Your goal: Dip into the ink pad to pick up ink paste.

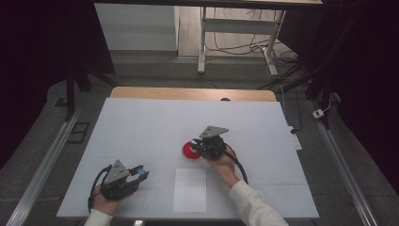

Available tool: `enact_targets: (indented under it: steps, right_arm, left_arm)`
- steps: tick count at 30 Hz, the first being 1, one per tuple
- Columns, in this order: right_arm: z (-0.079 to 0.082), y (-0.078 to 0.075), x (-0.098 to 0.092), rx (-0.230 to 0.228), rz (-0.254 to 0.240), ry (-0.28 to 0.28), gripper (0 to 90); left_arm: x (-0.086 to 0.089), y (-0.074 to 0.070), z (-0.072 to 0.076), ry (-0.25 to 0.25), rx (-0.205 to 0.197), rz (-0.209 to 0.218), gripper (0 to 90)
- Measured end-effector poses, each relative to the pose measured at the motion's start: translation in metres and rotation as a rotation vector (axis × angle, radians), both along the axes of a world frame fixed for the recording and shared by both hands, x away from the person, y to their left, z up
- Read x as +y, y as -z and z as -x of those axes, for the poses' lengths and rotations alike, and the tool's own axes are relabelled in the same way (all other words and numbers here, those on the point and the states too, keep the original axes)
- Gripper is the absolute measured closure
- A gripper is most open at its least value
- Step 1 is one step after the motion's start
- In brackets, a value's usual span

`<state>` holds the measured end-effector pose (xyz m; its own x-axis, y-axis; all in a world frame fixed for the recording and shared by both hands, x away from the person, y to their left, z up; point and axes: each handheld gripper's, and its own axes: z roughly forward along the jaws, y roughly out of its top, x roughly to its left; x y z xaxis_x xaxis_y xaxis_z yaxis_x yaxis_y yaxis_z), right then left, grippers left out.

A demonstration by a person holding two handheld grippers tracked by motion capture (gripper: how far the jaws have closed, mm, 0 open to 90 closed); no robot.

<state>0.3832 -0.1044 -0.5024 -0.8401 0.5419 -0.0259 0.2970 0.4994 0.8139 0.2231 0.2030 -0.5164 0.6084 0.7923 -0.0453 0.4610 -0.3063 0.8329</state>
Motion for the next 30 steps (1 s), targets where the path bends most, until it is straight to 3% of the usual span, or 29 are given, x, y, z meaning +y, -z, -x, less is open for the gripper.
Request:
enact_targets:
  steps: [15,21,30]
  right_arm:
    - [0.0022,0.0029,0.0018,-0.002,0.03,0.011,75.1]
    - [0.0011,0.0032,0.0007,0.009,0.014,0.01,75.1]
    - [0.0036,-0.0003,0.0009,-0.015,0.01,0.01,75.0]
  left_arm:
    - [-0.0016,0.0004,0.0002,0.007,0.004,-0.002,64.8]
    - [-0.0015,0.0007,-0.0001,0.007,0.005,-0.002,64.8]
    - [-0.0009,0.0014,-0.0007,0.007,0.008,0.0,64.8]
